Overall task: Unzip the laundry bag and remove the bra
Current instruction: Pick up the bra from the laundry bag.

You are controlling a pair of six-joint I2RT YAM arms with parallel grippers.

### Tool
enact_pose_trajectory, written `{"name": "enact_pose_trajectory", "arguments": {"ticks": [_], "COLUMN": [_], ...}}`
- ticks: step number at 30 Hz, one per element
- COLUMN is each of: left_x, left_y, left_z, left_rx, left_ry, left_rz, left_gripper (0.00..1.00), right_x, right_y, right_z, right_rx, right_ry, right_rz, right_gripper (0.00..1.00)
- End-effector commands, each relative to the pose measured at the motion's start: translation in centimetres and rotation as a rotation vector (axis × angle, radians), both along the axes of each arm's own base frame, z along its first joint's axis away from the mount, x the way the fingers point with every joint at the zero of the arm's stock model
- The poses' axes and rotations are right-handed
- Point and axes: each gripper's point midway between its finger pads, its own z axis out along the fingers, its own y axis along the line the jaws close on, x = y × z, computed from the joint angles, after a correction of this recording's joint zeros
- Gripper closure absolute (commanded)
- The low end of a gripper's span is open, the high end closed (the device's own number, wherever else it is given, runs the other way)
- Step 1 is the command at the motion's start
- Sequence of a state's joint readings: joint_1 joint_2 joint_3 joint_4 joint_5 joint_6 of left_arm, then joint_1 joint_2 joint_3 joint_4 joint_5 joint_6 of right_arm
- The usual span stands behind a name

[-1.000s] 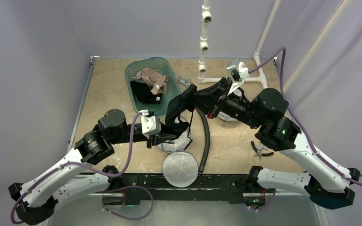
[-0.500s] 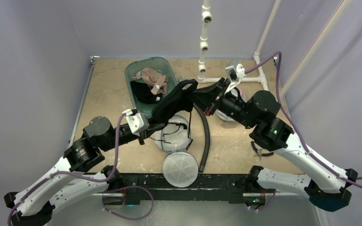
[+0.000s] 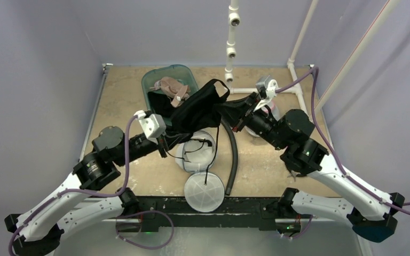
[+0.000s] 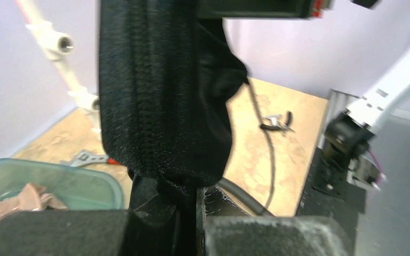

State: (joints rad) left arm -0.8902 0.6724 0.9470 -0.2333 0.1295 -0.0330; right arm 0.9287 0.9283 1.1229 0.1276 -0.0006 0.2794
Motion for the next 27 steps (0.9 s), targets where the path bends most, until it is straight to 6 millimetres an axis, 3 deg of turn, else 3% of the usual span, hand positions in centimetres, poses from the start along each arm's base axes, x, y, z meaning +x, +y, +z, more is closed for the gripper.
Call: {"name": "enact_pose_trajectory", "arguments": {"ticks": [1, 5, 9, 10, 13, 17, 21, 27], "left_x": [-3.7, -5.2, -5.0, -4.8, -3.8, -2.7, -1.4, 0.2], "left_y": [-1.6, -2.1, -2.1, -2.1, -2.1, -2.0, -1.2, 0.6], "left_z": [0.8, -0.6, -1.9, -2.1, -2.2, -1.8, -0.7, 1.2], "left_rx": [0.034, 0.109, 0.196, 0.208, 0.211, 0.170, 0.130, 0.043], "left_ry": [-0.007, 0.008, 0.045, 0.054, 0.067, 0.050, 0.014, -0.015], "left_rz": [-0.238, -0.338, -0.346, -0.336, -0.288, -0.220, -0.128, 0.021], "left_gripper": [1.00, 1.00, 1.00, 0.95, 0.65, 0.32, 0.18, 0.15], "right_x": [1.7, 2.5, 2.6, 2.4, 1.6, 0.8, 0.1, -0.4], "right_y": [-2.2, -2.9, -3.2, -3.1, -2.9, -2.9, -3.0, -2.9], "right_z": [2.8, 2.4, 1.4, 1.0, 0.3, 0.4, 1.2, 1.8], "right_rx": [0.046, 0.031, -0.009, -0.018, -0.022, -0.025, -0.022, -0.013], "right_ry": [-0.108, -0.124, -0.137, -0.136, -0.137, -0.143, -0.150, -0.152], "right_rz": [-0.147, -0.207, -0.218, -0.209, -0.165, -0.129, -0.100, -0.075], "right_gripper": [1.00, 1.00, 1.00, 1.00, 1.00, 1.00, 1.00, 1.00]}}
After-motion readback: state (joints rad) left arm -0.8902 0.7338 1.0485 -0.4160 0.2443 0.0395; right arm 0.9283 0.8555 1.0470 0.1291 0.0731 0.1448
